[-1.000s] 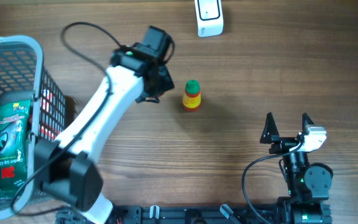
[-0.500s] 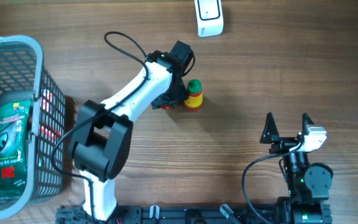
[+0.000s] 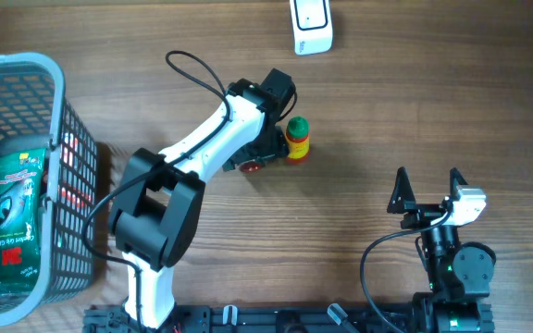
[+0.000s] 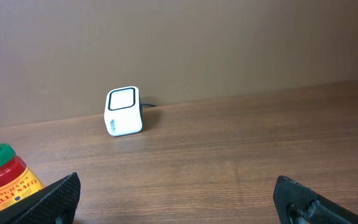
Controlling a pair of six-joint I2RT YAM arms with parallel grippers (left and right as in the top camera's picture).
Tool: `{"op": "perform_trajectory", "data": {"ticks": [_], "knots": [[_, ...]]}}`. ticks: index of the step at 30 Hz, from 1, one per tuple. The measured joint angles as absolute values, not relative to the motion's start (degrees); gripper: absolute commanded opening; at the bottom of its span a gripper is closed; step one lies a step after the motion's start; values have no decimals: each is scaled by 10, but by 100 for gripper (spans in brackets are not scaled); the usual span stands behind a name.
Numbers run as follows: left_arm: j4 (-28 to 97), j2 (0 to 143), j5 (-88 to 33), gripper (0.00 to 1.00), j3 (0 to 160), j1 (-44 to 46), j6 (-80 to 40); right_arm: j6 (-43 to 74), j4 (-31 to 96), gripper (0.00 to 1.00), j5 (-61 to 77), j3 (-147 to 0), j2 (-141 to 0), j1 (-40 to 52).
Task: Scan the item barcode
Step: 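Grasp the green-capped white jar and place it beside the spice jar, then reach the left gripper into the basket and grasp the 3M gloves pack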
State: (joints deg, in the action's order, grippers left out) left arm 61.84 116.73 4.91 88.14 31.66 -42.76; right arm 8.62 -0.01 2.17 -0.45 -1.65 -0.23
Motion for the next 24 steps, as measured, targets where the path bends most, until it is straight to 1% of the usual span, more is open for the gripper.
{"op": "perform_trajectory", "data": {"ticks": [4, 7, 10, 14, 17, 21, 24], "knots": [[628, 1113, 49, 100, 890, 314, -427, 86, 0, 100, 22, -4, -17, -2], [632, 1042, 49, 100, 916, 304, -420, 86, 0, 99, 22, -4, -17, -2], [637, 946, 58, 100, 945, 281, -402, 86, 0, 100, 22, -4, -17, -2], [647, 858, 89, 100, 957, 244, -393, 86, 0, 100, 22, -4, -17, -2], [650, 790, 114, 100, 958, 194, -392, 86, 0, 100, 22, -4, -17, -2], [654, 706, 152, 100, 959, 96, -401, 86, 0, 100, 22, -4, -17, -2], [667, 665, 174, 100, 960, 0, -424, 86, 0, 100, 22, -4, -17, -2]]}}
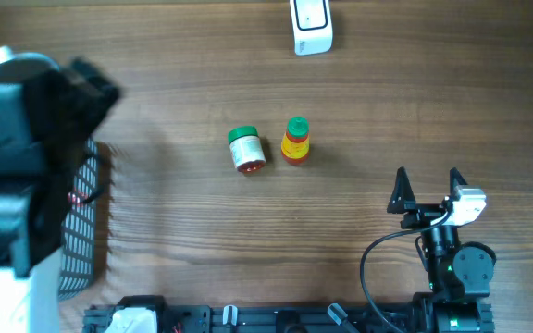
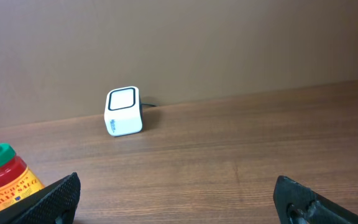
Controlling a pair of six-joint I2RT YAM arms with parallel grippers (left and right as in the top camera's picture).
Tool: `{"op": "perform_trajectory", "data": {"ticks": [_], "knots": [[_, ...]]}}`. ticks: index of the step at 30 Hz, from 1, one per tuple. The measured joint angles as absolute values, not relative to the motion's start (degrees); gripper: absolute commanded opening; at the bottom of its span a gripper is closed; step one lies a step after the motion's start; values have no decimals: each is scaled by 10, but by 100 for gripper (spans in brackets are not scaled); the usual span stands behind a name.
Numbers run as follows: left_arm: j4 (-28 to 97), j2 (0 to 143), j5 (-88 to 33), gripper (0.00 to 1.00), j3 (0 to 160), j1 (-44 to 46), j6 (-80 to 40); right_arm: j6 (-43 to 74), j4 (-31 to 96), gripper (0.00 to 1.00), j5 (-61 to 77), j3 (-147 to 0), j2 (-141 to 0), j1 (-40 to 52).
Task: Scan the item barcode
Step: 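Reach the left gripper into the basket and grasp the 3M gloves pack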
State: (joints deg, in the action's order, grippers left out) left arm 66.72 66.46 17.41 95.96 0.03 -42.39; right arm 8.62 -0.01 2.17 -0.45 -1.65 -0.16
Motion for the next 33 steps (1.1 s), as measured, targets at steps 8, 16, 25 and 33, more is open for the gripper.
{"op": "perform_trajectory", "data": {"ticks": [8, 16, 25, 33], "knots": [[771, 660, 183, 100, 961, -298, -565, 86, 0, 100, 22, -4, -17, -1], [804, 763, 105, 100, 935, -445, -705, 86, 0, 100, 22, -4, -17, -1], [779, 875, 85, 100, 879, -452, -832, 86, 0, 100, 22, -4, -17, -1], [630, 884, 83, 99, 758, -452, -863, 86, 0, 100, 22, -4, -17, -1]]}}
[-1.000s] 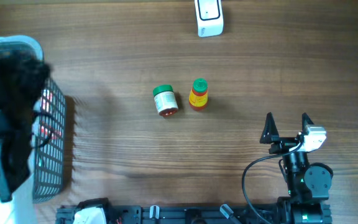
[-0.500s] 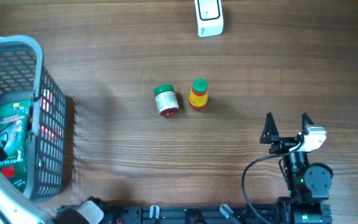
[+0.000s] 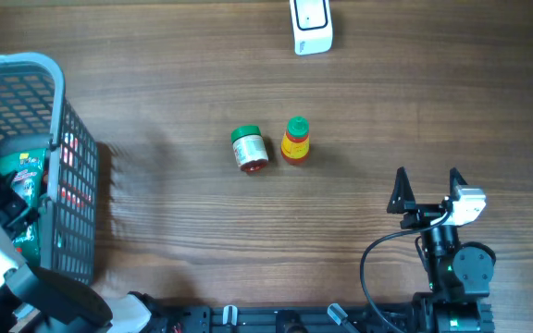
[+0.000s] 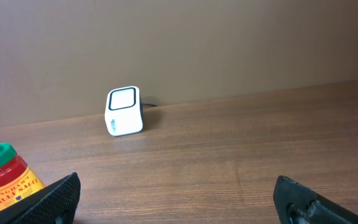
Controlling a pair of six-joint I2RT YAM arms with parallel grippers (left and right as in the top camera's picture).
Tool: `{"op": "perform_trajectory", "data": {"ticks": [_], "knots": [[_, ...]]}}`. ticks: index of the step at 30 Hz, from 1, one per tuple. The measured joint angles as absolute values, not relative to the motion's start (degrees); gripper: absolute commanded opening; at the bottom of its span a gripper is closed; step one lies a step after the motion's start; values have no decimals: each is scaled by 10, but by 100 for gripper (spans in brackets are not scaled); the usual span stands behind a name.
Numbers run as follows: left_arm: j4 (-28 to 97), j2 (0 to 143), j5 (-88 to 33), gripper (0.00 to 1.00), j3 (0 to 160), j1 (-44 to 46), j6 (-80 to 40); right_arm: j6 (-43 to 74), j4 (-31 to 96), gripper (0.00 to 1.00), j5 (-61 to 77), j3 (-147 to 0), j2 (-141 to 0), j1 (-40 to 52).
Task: Scan the item barcode
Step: 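Reach the left gripper into the basket and grasp the 3M gloves pack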
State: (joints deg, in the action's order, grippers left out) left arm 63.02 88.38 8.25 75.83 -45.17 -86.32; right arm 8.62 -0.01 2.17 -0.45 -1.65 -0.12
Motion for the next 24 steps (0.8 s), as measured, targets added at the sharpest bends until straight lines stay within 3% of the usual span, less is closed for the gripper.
{"op": "perform_trajectory", "data": {"ticks": [3, 9, 14, 24], "knots": [[565, 885, 82, 93, 704, -451, -867, 86, 0, 100, 22, -4, -17, -1], [438, 887, 82, 90, 590, -438, -870, 86, 0, 100, 22, -4, -17, -1], [406, 887, 88, 81, 572, -436, -873, 86, 0, 100, 22, -4, -17, -1], [366, 887, 141, 77, 571, -436, -874, 86, 0, 100, 22, -4, -17, -1]]}}
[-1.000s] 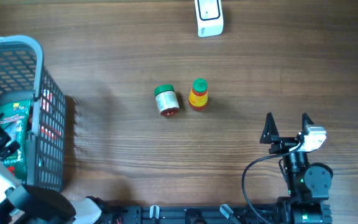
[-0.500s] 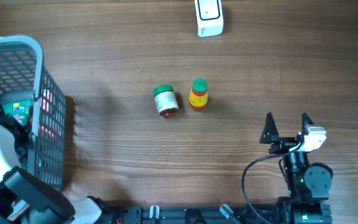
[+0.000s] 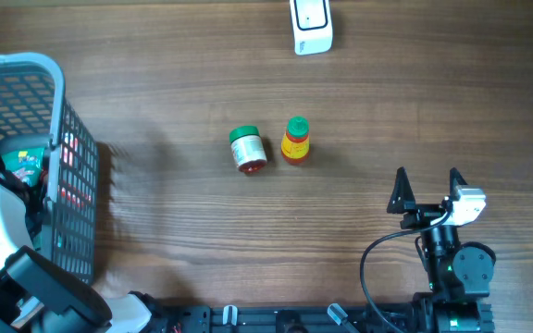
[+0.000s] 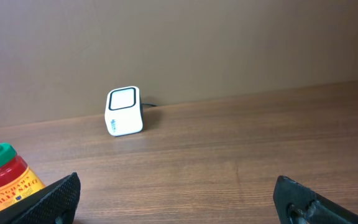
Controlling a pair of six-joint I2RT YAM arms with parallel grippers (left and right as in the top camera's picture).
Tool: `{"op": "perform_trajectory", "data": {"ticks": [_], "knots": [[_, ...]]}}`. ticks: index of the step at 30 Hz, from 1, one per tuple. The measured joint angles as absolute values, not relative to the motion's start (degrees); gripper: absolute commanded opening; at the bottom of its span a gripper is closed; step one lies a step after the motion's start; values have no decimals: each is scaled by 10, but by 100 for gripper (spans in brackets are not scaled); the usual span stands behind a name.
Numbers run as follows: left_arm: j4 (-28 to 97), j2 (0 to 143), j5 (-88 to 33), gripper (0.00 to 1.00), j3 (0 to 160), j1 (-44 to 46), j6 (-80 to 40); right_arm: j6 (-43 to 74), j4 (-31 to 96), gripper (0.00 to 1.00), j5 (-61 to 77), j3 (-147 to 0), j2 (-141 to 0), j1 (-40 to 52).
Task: Scan the item barcode
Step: 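Reach the left gripper into the basket and grasp the 3M gloves pack, then lift the gloves pack out and lay it flat right of the jars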
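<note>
The white barcode scanner (image 3: pixel 311 26) stands at the table's far edge, its window facing my right wrist camera (image 4: pixel 123 111). A green-capped jar (image 3: pixel 247 149) lies on its side mid-table, next to an upright red sauce bottle (image 3: pixel 295 140) with a green cap (image 4: pixel 5 174). A green packet (image 3: pixel 24 163) lies in the grey basket (image 3: pixel 55 92) at the left. My left arm reaches into the basket over the packet; its fingers are hidden. My right gripper (image 3: pixel 427 188) rests open and empty at the near right (image 4: pixel 178 186).
The basket's mesh wall (image 3: pixel 77 203) stands tall at the table's left edge. A cable runs behind the scanner. Bare wood lies between the bottle and the scanner and in front of my right gripper.
My left arm has shifted inside the basket and now covers more of the green packet. Jar, bottle, scanner and right gripper are where they were.
My left gripper was at the jar beside the sauce bottle mid-table. Then the jar lay free and the arm was high over the basket at the left. After that the arm was down in the basket at the green packet, where it remains.
</note>
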State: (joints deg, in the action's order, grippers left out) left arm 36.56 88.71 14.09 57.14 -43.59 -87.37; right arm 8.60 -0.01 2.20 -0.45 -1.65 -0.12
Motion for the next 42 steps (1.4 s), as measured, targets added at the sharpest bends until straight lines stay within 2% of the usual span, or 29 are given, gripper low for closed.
{"op": "perform_trajectory", "data": {"ticks": [3, 6, 10, 12, 18, 24, 34, 42], "knots": [[355, 888, 151, 72, 571, -436, -874, 85, 0, 100, 22, -4, -17, -1], [348, 900, 163, 54, 571, -436, -876, 84, 0, 100, 22, -4, -17, -1], [331, 922, 171, 27, 570, -437, -875, 84, 0, 100, 22, -4, -17, -1], [326, 924, 175, 4, 569, -437, -876, 84, 0, 100, 22, -4, -17, -1], [322, 924, 163, 4, 569, -437, -869, 84, 0, 100, 22, -4, -17, -1], [327, 881, 84, 4, 605, -440, -785, 84, 0, 100, 22, -4, -17, -1], [351, 609, -23, 4, 677, -434, -626, 84, 0, 100, 22, -4, -17, -1], [310, 451, -145, 4, 677, -367, -531, 84, 0, 100, 22, -4, -17, -1]]}}
